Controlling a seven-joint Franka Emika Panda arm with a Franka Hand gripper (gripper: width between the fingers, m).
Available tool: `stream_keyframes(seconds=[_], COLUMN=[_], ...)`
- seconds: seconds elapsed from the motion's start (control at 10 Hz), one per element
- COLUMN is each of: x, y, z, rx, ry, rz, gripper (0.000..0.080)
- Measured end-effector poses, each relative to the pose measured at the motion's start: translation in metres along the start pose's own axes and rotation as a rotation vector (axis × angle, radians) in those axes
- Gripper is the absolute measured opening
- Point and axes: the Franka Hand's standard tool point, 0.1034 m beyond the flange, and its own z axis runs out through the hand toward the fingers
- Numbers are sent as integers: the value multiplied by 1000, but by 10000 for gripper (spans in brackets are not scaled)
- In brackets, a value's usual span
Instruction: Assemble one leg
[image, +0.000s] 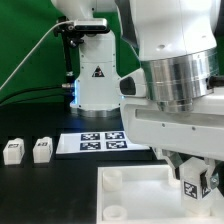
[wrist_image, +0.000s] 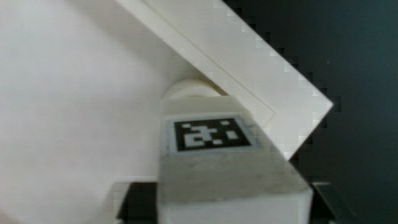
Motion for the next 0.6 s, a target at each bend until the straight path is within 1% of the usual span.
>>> stream_keyframes(seconds=[0.2, 0.3, 0.4, 0.5, 0.6], x=[0, -4, -11, -11, -11], y=[1, 2, 1, 0, 1], z=[0, 2, 3, 3, 3], rx=[2, 14, 29, 41, 42], ry=[-6, -18, -15, -15, -15], rz=[147, 391, 564, 559, 536], gripper=[298, 298, 298, 298, 298])
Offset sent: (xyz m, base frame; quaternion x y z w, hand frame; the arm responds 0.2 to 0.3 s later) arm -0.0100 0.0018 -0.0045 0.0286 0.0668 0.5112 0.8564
